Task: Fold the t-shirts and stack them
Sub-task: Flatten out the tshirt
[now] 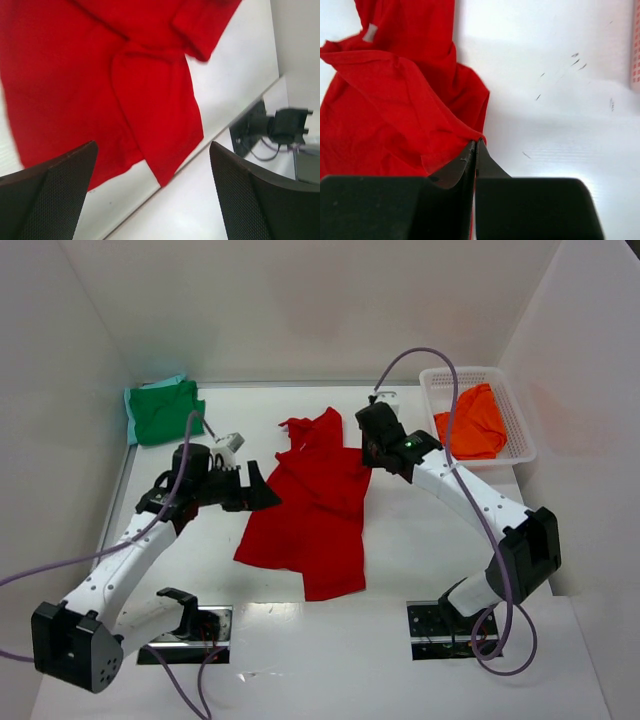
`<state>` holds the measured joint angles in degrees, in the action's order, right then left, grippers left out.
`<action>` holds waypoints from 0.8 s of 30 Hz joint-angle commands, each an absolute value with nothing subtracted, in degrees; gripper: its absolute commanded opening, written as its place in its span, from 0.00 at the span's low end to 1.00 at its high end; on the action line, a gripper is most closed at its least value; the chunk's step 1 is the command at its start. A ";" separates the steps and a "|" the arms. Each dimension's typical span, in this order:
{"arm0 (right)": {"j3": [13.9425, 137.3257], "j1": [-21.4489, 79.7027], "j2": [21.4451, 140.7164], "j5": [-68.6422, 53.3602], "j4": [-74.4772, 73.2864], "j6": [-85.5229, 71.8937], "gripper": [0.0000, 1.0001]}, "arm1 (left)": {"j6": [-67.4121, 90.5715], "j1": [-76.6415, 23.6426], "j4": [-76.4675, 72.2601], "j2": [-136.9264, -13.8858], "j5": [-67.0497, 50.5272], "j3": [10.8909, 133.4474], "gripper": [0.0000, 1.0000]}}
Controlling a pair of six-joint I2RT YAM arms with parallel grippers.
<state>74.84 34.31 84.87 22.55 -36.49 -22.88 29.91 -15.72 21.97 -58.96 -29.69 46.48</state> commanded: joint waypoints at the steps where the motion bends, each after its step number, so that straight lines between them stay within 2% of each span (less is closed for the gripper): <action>1: 78.84 33.75 81.65 25.15 -34.72 -20.22 0.00 | 28.65 -21.11 19.14 -62.91 -31.55 46.84 1.00; 11: 84.02 28.75 82.18 25.22 -34.72 -17.68 0.00 | 31.90 -32.77 15.39 -73.01 -26.29 48.60 1.00; 24: 91.05 23.34 86.26 24.70 -35.24 -14.86 0.00 | 35.98 -41.99 14.15 -77.38 -17.63 47.37 1.00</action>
